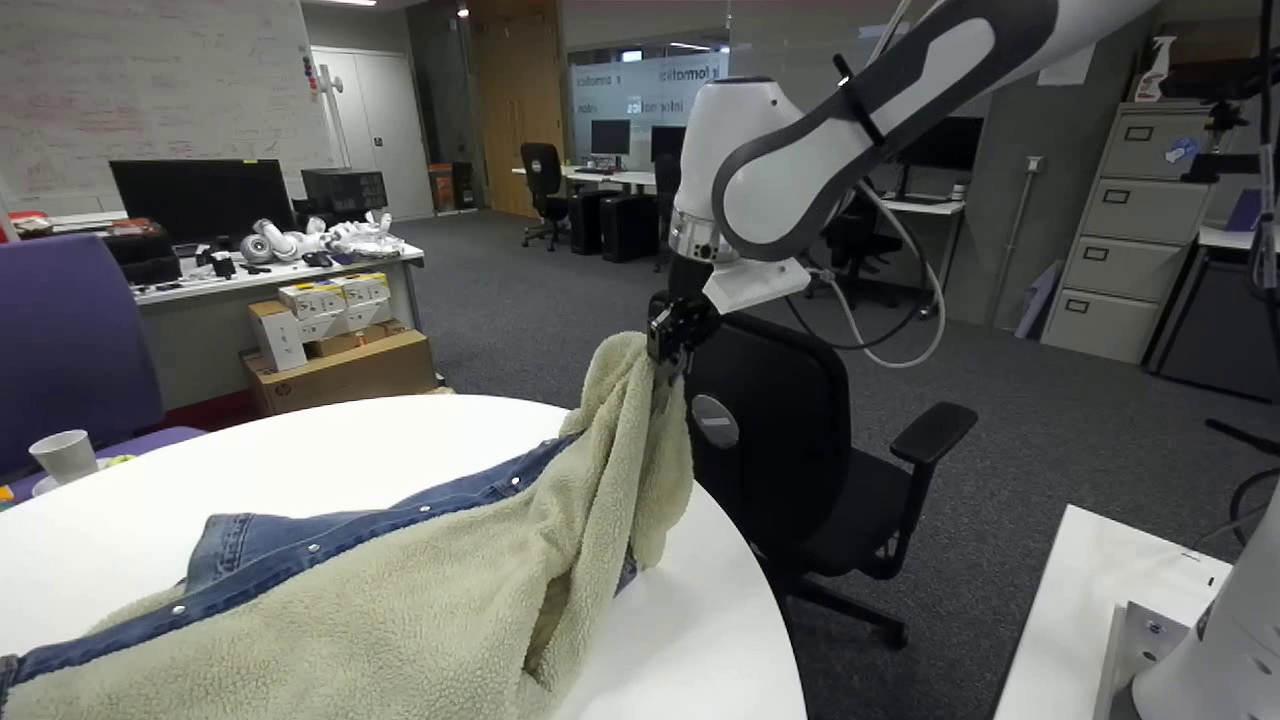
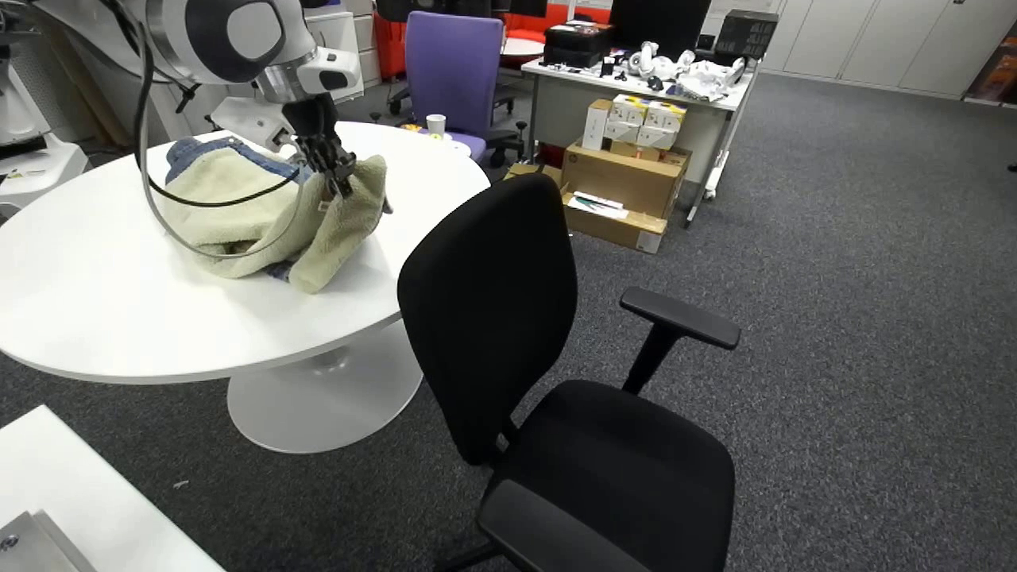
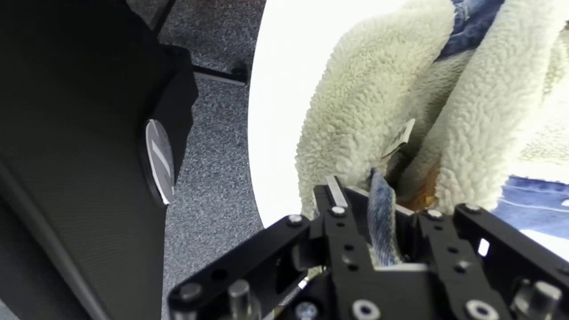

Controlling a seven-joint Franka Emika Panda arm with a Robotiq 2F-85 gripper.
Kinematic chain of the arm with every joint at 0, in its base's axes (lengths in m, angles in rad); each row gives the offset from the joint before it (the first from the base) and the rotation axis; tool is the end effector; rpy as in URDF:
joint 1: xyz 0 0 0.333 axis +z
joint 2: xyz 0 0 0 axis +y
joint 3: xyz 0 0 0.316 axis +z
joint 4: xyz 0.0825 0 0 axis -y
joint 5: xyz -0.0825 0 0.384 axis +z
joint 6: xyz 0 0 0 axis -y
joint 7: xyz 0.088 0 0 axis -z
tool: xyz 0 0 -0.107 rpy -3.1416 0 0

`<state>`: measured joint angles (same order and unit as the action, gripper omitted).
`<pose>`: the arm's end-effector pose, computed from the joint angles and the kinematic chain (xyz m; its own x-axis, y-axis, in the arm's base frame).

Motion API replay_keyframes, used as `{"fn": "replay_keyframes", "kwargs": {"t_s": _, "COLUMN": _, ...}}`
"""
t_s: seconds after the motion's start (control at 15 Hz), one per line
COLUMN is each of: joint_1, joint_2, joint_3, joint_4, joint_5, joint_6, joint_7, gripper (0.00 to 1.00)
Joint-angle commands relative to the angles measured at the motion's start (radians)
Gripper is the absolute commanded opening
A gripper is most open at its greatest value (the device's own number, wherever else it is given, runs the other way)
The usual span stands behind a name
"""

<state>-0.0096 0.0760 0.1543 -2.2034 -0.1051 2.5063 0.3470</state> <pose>0.5554 0.0810 0.3706 0.9645 -0.1242 0.2333 -0.1248 -0.9921 -0.0119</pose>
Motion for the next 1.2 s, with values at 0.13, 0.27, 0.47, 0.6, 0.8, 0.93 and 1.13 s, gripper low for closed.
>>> {"fn": "replay_keyframes", "kwargs": {"t_s": 0.13, "joint_1": 0.017, "joint_2": -0.142, "joint_3": -0.062, "joint_4": 0.009, "joint_5": 0.146, "joint_6": -0.146, "joint_7": -0.154, "gripper": 0.01}}
{"fn": "replay_keyframes", "kwargs": {"t_s": 0.27, "joint_1": 0.020, "joint_2": -0.195, "joint_3": -0.074, "joint_4": 0.011, "joint_5": 0.124, "joint_6": -0.172, "joint_7": -0.138, "gripper": 0.01}}
{"fn": "replay_keyframes", "kwargs": {"t_s": 0.47, "joint_1": 0.024, "joint_2": -0.274, "joint_3": -0.071, "joint_4": 0.015, "joint_5": 0.106, "joint_6": -0.203, "joint_7": -0.131, "gripper": 0.01}}
{"fn": "replay_keyframes", "kwargs": {"t_s": 0.6, "joint_1": 0.024, "joint_2": -0.316, "joint_3": -0.065, "joint_4": 0.021, "joint_5": 0.091, "joint_6": -0.215, "joint_7": -0.121, "gripper": 0.01}}
{"fn": "replay_keyframes", "kwargs": {"t_s": 0.8, "joint_1": 0.019, "joint_2": -0.346, "joint_3": -0.055, "joint_4": 0.057, "joint_5": 0.063, "joint_6": -0.241, "joint_7": -0.099, "gripper": 0.01}}
{"fn": "replay_keyframes", "kwargs": {"t_s": 0.93, "joint_1": 0.009, "joint_2": -0.343, "joint_3": -0.052, "joint_4": 0.088, "joint_5": 0.029, "joint_6": -0.249, "joint_7": -0.084, "gripper": 0.01}}
{"fn": "replay_keyframes", "kwargs": {"t_s": 1.13, "joint_1": -0.039, "joint_2": -0.302, "joint_3": -0.044, "joint_4": 0.155, "joint_5": -0.128, "joint_6": -0.237, "joint_7": 0.006, "gripper": 0.01}}
